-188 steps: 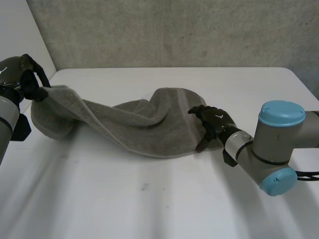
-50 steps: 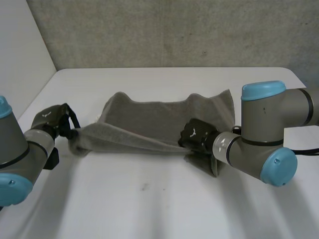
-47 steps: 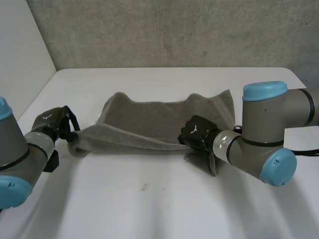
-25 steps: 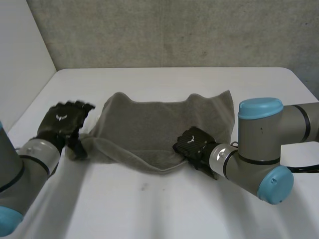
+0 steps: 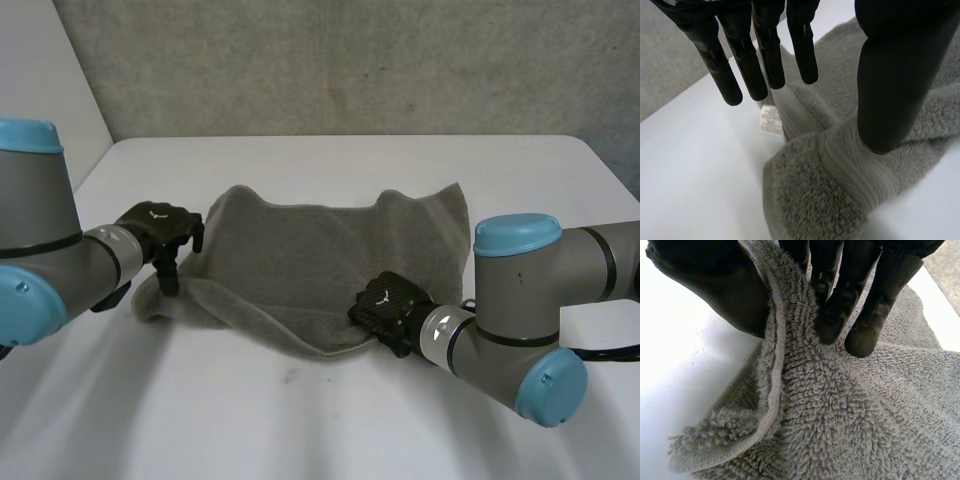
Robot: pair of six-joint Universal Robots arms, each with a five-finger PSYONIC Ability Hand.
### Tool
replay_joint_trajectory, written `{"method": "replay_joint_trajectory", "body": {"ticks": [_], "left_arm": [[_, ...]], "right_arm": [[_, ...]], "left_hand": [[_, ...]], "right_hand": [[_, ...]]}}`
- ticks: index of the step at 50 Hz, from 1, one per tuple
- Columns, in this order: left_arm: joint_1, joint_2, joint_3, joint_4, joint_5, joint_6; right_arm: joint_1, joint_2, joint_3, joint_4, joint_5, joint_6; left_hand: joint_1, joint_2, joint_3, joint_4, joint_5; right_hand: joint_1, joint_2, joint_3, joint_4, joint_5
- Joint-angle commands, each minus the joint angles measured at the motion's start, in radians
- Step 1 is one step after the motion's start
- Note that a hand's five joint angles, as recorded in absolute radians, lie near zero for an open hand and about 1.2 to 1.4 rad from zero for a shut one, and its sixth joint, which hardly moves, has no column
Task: Fold the towel.
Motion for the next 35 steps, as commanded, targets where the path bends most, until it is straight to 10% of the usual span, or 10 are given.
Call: {"method": "replay_joint_trajectory", "body": {"ticks": [1, 27, 35], "left_arm": [[0.002, -0.058, 0.061, -0.032, -0.009, 0.006], [0.002, -0.169, 0.082, -0.066, -0.01, 0.029], [0.002, -0.07, 0.023, -0.069, -0.012, 0.015]], "right_arm": [[0.0, 0.008, -0.001, 0.0, 0.0, 0.0], [0.0, 0.017, -0.001, 0.0, 0.0, -0.011], [0.0, 0.021, -0.005, -0.01, 0.003, 0.001]], "left_hand": [[0.076, 0.076, 0.077, 0.077, 0.076], [0.253, 0.252, 0.253, 0.253, 0.252], [0.819, 0.818, 0.819, 0.819, 0.819]], "right_hand": [[0.067, 0.089, 0.058, 0.057, 0.049], [0.067, 0.089, 0.058, 0.057, 0.049], [0.067, 0.089, 0.058, 0.057, 0.049]]}}
